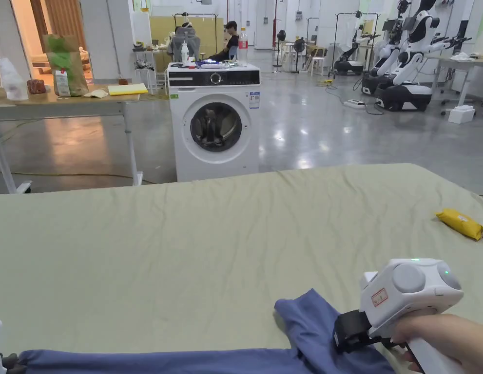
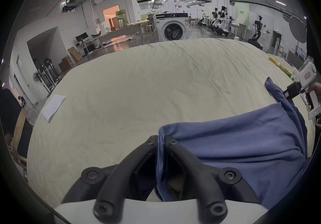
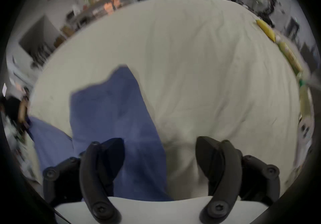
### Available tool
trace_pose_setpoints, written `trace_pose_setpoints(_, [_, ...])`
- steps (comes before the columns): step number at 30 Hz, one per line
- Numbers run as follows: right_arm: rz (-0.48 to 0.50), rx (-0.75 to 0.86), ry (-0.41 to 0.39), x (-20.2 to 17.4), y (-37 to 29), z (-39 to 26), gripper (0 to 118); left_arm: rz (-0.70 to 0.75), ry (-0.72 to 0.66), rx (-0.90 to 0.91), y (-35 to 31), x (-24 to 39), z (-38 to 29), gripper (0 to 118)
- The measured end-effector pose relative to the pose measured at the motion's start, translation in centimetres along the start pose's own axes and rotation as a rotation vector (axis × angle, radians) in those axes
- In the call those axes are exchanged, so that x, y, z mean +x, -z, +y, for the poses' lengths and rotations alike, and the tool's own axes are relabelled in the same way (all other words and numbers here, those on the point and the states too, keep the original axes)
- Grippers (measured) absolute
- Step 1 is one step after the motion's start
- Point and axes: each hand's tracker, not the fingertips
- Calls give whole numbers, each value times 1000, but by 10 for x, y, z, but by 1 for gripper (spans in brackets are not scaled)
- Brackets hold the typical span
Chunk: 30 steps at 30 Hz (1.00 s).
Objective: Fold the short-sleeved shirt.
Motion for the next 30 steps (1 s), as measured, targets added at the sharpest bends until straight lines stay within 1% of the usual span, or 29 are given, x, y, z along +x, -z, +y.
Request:
trace_pose_setpoints(1, [-1,-6,-76,-8,-3,0,83,-1,-2,-6,0,-1,-2,1])
trace_pose_setpoints(2, [-26,-21,-102,-13,-5,0,79,-5,-5,-13,2,-4,-2,1])
trace_pose_setpoints(3, [-38,-29,-98,-17,-5,0,72,-10,-8,-20,2,-5,-4,1])
trace_pose_setpoints(4, [-28,-29,-75,-26,-10,-2,58,-14,-12,-28,2,-5,-6,1])
trace_pose_setpoints(5, [-22,-29,-73,-29,-13,-3,43,-20,-19,-34,1,-5,-8,1])
trace_pose_setpoints(7, [-9,-15,-97,-36,-18,-6,0,-23,-27,-40,1,-8,-11,1])
trace_pose_setpoints(8, [-21,0,-126,-36,-17,-8,0,-24,-31,-42,-1,-8,-13,1])
trace_pose_setpoints(9, [-28,14,-128,-36,-20,-13,0,-25,-36,-44,-4,-8,-14,1])
trace_pose_setpoints(11, [20,55,-100,-29,-33,-23,0,-28,-48,-41,-13,-12,-15,1])
trace_pose_setpoints(12, [44,97,-73,-24,-42,-29,0,-28,-53,-37,-19,-12,-15,1])
trace_pose_setpoints(14, [98,231,37,-9,-77,-45,0,-35,-67,-10,-37,-16,-15,1])
trace_pose_setpoints(15, [119,287,76,-3,-95,-52,0,-40,-70,1,-47,-17,-15,1])
trace_pose_setpoints(17, [156,363,140,8,-142,-66,0,-56,-86,38,-73,-19,-11,1])
trace_pose_setpoints(18, [178,391,157,11,-162,-73,0,-70,-95,63,-85,-22,-9,1])
trace_pose_setpoints(19, [181,420,139,13,-185,-79,0,-91,-103,98,-101,-23,-5,1])
trace_pose_setpoints(21, [133,493,108,11,-229,-85,0,-108,-99,147,-133,-24,4,1])
trace_pose_setpoints(22, [133,526,98,11,-249,-87,0,-115,-92,179,-149,-25,10,1])
trace_pose_setpoints(23, [140,555,104,13,-269,-89,0,-120,-83,210,-166,-25,16,1])
trace_pose_setpoints(24, [145,570,102,1,-291,-89,0,-123,-75,230,-181,-26,22,1])
trace_pose_setpoints(25, [141,597,99,-1,-310,-89,0,-124,-72,255,-197,-27,29,1])
trace_pose_setpoints(28, [100,676,80,-4,-358,-80,0,-125,-64,311,-237,-31,50,1])
trace_pose_setpoints(30, [99,708,85,-8,-388,-70,0,-124,-70,352,-257,-36,65,1])
